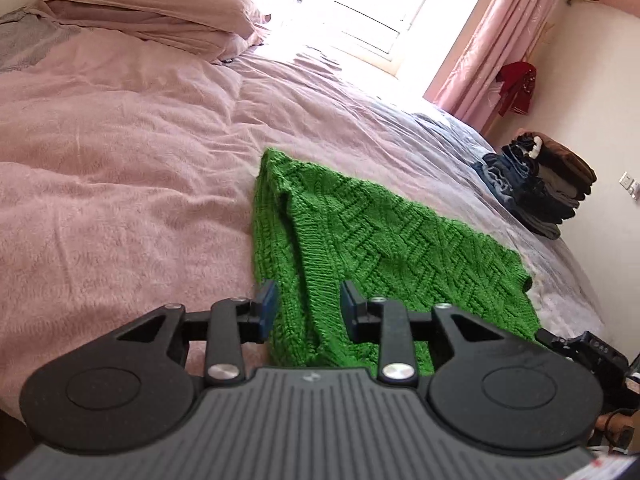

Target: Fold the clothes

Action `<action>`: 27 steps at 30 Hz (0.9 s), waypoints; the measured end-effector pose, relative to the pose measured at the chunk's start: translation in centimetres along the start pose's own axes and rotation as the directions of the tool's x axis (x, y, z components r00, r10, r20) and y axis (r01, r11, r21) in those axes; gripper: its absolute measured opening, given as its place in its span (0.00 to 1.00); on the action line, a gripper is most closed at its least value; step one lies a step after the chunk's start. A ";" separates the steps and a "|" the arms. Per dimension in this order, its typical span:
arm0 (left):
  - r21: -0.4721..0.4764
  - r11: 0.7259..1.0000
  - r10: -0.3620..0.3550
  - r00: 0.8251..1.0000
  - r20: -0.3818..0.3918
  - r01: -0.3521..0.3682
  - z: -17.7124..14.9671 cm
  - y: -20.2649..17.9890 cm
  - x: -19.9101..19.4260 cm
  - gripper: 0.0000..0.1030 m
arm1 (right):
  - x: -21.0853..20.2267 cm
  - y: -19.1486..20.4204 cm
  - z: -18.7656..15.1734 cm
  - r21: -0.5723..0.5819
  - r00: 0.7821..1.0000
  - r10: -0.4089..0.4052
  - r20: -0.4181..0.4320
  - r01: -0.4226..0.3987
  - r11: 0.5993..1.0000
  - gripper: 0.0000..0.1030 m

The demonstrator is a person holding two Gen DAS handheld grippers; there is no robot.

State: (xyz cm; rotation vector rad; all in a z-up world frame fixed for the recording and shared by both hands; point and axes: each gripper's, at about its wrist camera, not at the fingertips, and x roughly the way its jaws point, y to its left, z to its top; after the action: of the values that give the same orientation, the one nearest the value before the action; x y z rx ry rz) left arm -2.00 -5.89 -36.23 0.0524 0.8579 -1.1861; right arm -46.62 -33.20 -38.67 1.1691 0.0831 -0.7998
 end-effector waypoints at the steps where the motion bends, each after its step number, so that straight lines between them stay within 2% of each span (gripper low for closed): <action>1: 0.018 1.000 -0.008 1.000 -0.021 0.009 -0.2 -0.2 0.6 0.27 | 0.2 0.0 -0.2 -0.003 1.000 -0.002 0.002 0.002 1.000 0.46; 3: 0.039 0.999 0.012 0.998 -0.069 -0.010 -0.6 -0.2 2.4 0.27 | 0.6 0.0 -0.2 0.004 1.000 -0.001 -0.010 0.001 1.000 0.32; 4: 0.044 0.999 0.035 0.995 -0.093 -0.031 -0.9 -0.1 3.3 0.27 | 0.8 0.0 -0.1 0.015 1.000 0.009 -0.018 -0.009 1.000 0.30; 8: 0.013 1.000 0.016 0.993 -0.114 -0.015 -0.9 0.7 4.0 0.26 | 1.5 0.1 0.9 0.054 0.999 0.015 -0.043 -0.012 0.998 0.31; 9: 0.008 1.000 0.009 0.993 -0.117 -0.008 -0.8 0.9 4.0 0.26 | 1.9 -0.2 1.3 0.071 0.998 0.018 -0.059 -0.014 0.997 0.34; 12: -0.004 1.000 -0.009 0.992 -0.129 0.009 -0.5 1.4 4.0 0.26 | 3.1 -0.5 2.5 0.085 0.994 0.012 -0.111 -0.003 0.996 0.34; 13: -0.003 1.000 -0.011 0.991 -0.131 0.011 -0.5 1.5 4.0 0.26 | 3.3 -0.1 2.7 0.057 0.992 -0.002 -0.129 0.009 0.998 0.30; 14: 0.000 1.000 -0.010 0.991 -0.130 0.010 -0.4 1.6 3.9 0.26 | 3.3 0.6 2.9 -0.007 0.989 -0.046 -0.137 0.046 0.999 0.17; 16: 0.003 1.000 -0.005 0.992 -0.123 0.005 -0.3 1.8 3.7 0.26 | 3.5 1.9 2.9 -0.105 0.983 -0.108 -0.149 0.093 0.990 0.16; 18: 0.004 1.000 0.020 0.994 -0.107 -0.019 0.0 2.2 3.3 0.26 | 3.6 3.0 2.8 -0.155 0.973 -0.167 -0.158 0.142 0.978 0.15; 20: -0.002 0.999 0.044 0.994 -0.096 -0.044 0.4 3.0 3.0 0.26 | 3.8 4.7 2.7 -0.222 0.956 -0.246 -0.159 0.208 0.953 0.15; 21: -0.012 0.999 0.048 0.995 -0.091 -0.049 0.6 3.5 2.8 0.26 | 4.1 6.0 2.6 -0.275 0.943 -0.294 -0.154 0.245 0.930 0.14; 23: -0.023 0.997 0.071 0.995 -0.076 -0.073 1.0 4.6 2.2 0.26 | 4.8 9.3 1.8 -0.405 0.907 -0.407 -0.111 0.333 0.851 0.14; 24: -0.024 0.996 0.086 0.994 -0.071 -0.088 1.1 5.0 1.9 0.26 | 5.0 11.2 1.2 -0.484 0.889 -0.452 -0.068 0.367 0.794 0.14; 25: -0.029 0.994 0.101 0.993 -0.064 -0.103 1.3 5.7 1.5 0.26 | 5.1 13.4 0.1 -0.575 0.874 -0.487 -0.007 0.394 0.717 0.14; 27: -0.049 0.993 0.108 0.993 -0.052 -0.111 1.5 7.0 0.8 0.26 | 5.6 17.7 -2.5 -0.710 0.861 -0.498 0.102 0.413 0.570 0.14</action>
State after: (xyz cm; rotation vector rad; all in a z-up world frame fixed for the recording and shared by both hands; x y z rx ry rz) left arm 4.64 -4.33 -38.39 0.0865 0.9176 -1.0630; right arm -31.08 -31.25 -28.34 0.4157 0.7666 -1.0284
